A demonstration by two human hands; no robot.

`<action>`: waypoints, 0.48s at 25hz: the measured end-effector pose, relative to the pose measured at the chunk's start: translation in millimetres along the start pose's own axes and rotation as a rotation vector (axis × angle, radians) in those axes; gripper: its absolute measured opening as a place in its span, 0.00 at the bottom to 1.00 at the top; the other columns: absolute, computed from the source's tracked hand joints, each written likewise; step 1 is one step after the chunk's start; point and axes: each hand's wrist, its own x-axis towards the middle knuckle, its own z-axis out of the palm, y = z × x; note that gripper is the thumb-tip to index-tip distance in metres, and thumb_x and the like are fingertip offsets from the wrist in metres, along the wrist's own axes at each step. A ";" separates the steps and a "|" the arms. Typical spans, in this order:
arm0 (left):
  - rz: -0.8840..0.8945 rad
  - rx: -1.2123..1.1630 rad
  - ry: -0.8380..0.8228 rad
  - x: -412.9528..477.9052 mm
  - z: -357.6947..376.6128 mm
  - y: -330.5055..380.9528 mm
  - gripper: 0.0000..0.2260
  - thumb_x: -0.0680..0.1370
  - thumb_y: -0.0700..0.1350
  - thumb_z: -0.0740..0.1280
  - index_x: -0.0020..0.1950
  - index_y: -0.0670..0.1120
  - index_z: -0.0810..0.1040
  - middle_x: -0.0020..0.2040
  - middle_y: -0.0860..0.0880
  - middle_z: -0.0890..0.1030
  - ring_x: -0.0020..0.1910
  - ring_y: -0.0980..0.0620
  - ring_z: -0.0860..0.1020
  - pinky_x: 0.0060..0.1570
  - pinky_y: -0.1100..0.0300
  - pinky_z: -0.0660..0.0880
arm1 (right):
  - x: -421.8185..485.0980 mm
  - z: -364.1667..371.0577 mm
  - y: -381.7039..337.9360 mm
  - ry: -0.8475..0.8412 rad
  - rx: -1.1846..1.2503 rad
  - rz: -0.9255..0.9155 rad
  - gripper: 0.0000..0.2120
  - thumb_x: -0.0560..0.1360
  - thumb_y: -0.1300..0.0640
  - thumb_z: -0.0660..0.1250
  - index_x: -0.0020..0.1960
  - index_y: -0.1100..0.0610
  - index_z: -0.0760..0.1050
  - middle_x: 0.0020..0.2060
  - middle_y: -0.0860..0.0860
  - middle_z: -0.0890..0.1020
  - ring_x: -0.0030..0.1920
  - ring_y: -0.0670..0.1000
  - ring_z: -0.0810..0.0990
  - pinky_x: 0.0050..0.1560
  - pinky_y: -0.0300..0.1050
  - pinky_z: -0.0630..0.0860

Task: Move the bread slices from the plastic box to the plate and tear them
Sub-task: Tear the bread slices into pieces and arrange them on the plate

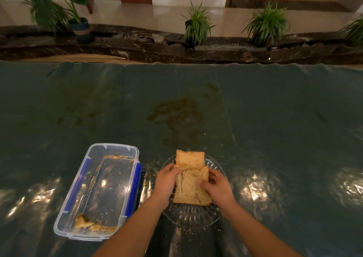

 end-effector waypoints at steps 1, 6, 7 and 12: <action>0.003 0.001 -0.003 0.9 -0.8 -0.3 0.11 0.76 0.44 0.67 0.58 0.50 0.81 0.45 0.49 0.87 0.46 0.49 0.85 0.43 0.54 0.77 | 0.6 -0.3 0.7 0.002 0.000 0.001 0.28 0.69 0.54 0.77 0.67 0.53 0.72 0.55 0.46 0.82 0.53 0.47 0.82 0.54 0.54 0.82; 0.104 0.073 0.025 -1.2 -1.7 -4.0 0.14 0.75 0.38 0.69 0.60 0.49 0.80 0.45 0.50 0.87 0.43 0.52 0.85 0.41 0.55 0.80 | 2.8 0.4 0.3 0.007 -0.052 -0.018 0.29 0.66 0.56 0.79 0.64 0.52 0.74 0.53 0.46 0.83 0.52 0.49 0.83 0.54 0.55 0.82; 0.125 0.092 0.040 -2.0 -1.0 -4.5 0.18 0.74 0.38 0.70 0.64 0.47 0.78 0.48 0.50 0.86 0.45 0.52 0.85 0.42 0.55 0.81 | 3.3 0.9 -0.2 0.013 -0.062 -0.025 0.30 0.65 0.56 0.80 0.64 0.52 0.74 0.52 0.47 0.84 0.51 0.49 0.83 0.53 0.54 0.82; 0.093 0.119 0.035 -0.2 0.4 -5.7 0.23 0.71 0.35 0.75 0.64 0.47 0.77 0.48 0.52 0.84 0.44 0.57 0.84 0.35 0.63 0.79 | 4.9 1.1 -1.0 0.008 -0.064 -0.037 0.30 0.65 0.58 0.80 0.64 0.53 0.74 0.51 0.46 0.84 0.49 0.47 0.84 0.49 0.51 0.83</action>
